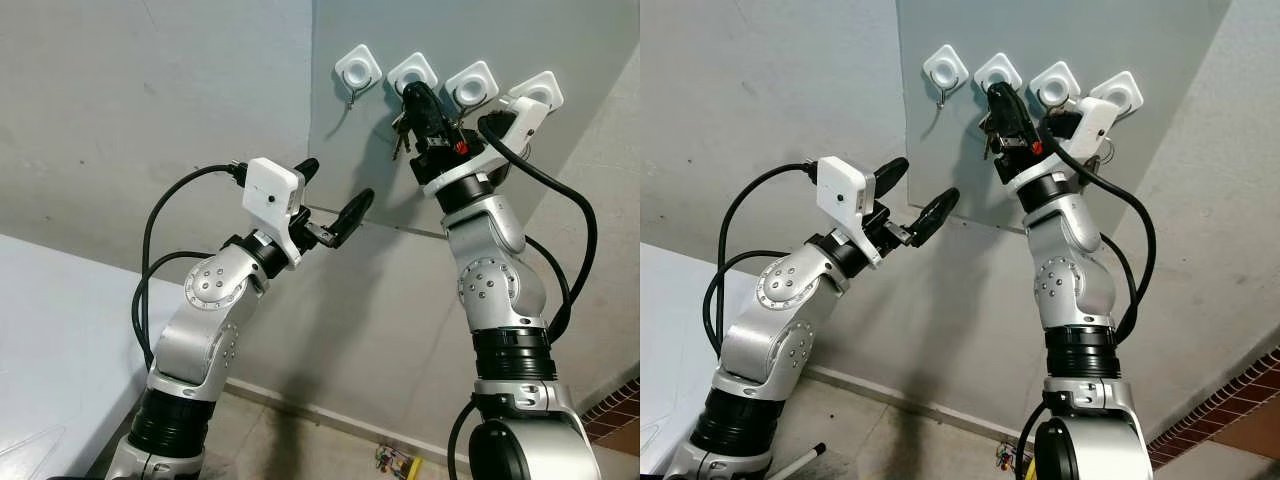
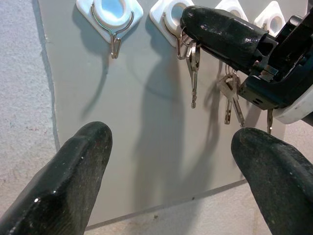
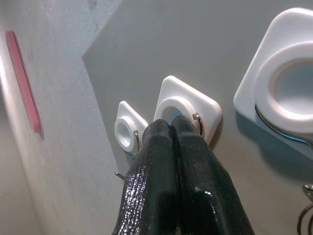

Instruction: Hang keys on a hook

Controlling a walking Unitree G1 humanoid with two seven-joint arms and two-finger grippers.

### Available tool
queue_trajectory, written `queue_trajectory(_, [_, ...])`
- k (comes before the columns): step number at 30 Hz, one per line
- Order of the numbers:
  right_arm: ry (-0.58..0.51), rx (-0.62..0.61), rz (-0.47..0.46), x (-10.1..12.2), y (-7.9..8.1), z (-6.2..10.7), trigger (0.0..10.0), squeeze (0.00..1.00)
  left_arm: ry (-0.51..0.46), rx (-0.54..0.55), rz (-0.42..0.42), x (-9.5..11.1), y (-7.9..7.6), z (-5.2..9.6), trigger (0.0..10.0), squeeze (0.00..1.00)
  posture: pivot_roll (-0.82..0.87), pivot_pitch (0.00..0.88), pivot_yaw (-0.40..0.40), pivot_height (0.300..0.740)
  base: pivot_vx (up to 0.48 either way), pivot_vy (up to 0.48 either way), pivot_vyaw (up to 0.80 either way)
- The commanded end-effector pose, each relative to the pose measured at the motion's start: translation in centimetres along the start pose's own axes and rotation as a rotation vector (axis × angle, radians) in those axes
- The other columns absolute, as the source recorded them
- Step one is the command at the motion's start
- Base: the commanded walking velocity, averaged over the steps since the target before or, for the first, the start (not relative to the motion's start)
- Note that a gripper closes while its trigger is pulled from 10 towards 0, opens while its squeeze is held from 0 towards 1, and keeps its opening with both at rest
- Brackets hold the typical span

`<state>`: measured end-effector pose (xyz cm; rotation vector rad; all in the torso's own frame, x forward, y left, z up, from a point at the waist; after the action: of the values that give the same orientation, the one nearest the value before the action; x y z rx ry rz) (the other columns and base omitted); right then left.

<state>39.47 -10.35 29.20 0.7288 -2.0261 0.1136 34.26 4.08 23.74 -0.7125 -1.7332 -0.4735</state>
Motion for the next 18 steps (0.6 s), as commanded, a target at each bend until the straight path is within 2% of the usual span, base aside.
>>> queue_trajectory(1, [0.021, -0.046, -0.011, -0.4, -0.9, 0.3, 10.0, 0.0, -0.014, -0.004, -0.015, 0.7, -0.2, -0.3, 10.0, 0.0, 0.01, 0.0, -0.025, 0.74, 0.0, 0.0, 0.0])
queue_trajectory(5, [0.044, -0.066, -0.015, -0.8, -1.2, 0.5, 10.0, 0.0, -0.015, -0.003, -0.013, 0.7, -0.2, -0.3, 10.0, 0.0, 0.01, 0.0, -0.025, 0.74, 0.0, 0.0, 0.0])
queue_trajectory(9, [0.068, -0.088, 0.019, -1.2, -1.5, 0.7, 10.0, 0.0, -0.015, -0.001, -0.015, 0.7, -0.2, -0.3, 10.0, 0.0, 0.01, 0.0, -0.025, 0.74, 0.0, 0.0, 0.0])
queue_trajectory(14, [0.067, -0.077, 0.07, -1.5, -1.2, 1.0, 10.0, 0.0, -0.017, 0.0, -0.015, 0.8, -0.2, -0.3, 10.0, 0.0, 0.01, 0.0, -0.024, 0.74, 0.0, 0.0, 0.0])
queue_trajectory(18, [0.069, -0.08, 0.069, -1.7, -1.2, 1.1, 10.0, 0.0, -0.018, 0.003, -0.016, 0.8, -0.1, -0.3, 10.0, 0.0, 0.01, 0.0, -0.023, 0.74, 0.0, 0.0, 0.0])
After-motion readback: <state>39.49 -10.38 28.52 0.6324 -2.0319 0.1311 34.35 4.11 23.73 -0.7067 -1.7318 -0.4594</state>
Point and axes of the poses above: a point about 5 cm out from each wrist's last joint towards the gripper, its own z axis pointing back from the gripper into the wrist, its own x axis along the axis of the wrist's last joint, y = z × x, the point moved 5 cm from there along -z, pointing out of the wrist towards the gripper, and after that the axes turned 7 degrees about z, right-handed, at the moved point
